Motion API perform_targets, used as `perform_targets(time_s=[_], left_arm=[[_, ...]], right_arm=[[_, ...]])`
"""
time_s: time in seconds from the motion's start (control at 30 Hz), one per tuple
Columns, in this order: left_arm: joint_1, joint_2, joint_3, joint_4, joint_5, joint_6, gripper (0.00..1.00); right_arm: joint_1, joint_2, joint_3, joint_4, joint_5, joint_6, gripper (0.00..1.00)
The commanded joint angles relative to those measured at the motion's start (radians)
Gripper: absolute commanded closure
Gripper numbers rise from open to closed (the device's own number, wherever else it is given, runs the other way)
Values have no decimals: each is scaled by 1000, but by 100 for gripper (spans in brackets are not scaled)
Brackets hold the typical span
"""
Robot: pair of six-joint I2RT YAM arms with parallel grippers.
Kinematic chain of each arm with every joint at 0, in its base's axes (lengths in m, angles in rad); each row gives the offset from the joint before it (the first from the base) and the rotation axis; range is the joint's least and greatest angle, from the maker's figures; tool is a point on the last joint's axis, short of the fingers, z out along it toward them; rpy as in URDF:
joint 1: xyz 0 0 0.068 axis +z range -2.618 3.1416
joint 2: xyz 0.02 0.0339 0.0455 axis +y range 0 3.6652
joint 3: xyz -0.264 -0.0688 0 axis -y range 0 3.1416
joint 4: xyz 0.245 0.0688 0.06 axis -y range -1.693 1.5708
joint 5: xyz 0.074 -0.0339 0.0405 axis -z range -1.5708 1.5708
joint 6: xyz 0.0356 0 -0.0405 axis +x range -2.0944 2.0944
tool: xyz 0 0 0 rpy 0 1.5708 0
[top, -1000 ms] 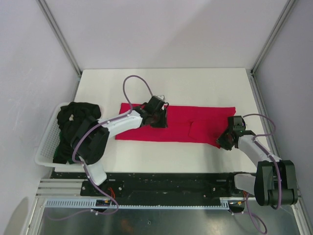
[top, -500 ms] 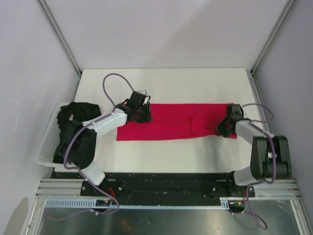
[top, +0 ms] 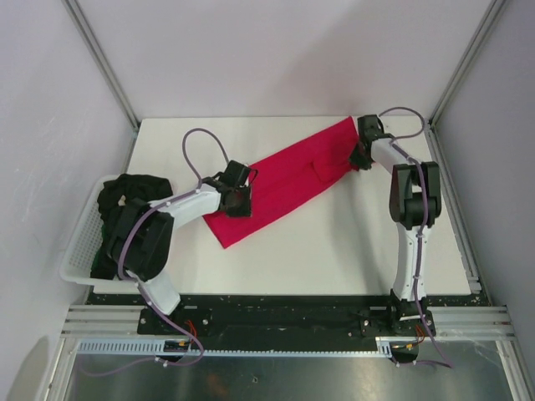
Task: Fold and stack the t-shirts
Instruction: Rotate the tshirt 80 degrees
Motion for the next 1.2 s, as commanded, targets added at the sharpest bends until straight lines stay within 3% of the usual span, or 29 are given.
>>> perform_targets(time_s=[0.0,0.3,0.57,0.93,1.17], left_arm=[[3,25,1,-32,-38,35,62],[-101,112,-25,-34,3,-10,65],[-255,158,29,-34,33,-64,66],[-507,330,302,-33,166,-202,66],[-592,439,510,-34,249,-237,65]], right_arm=[[24,89,194,-178,36,-102,64],[-27,-84,190,-213,-2,-108,58],[-70,-282,3,-158,-64,-63,56],[-79,-363,-190,-116,-109,-44,57],[-79,-439,-271,-135,-117,-44,57]])
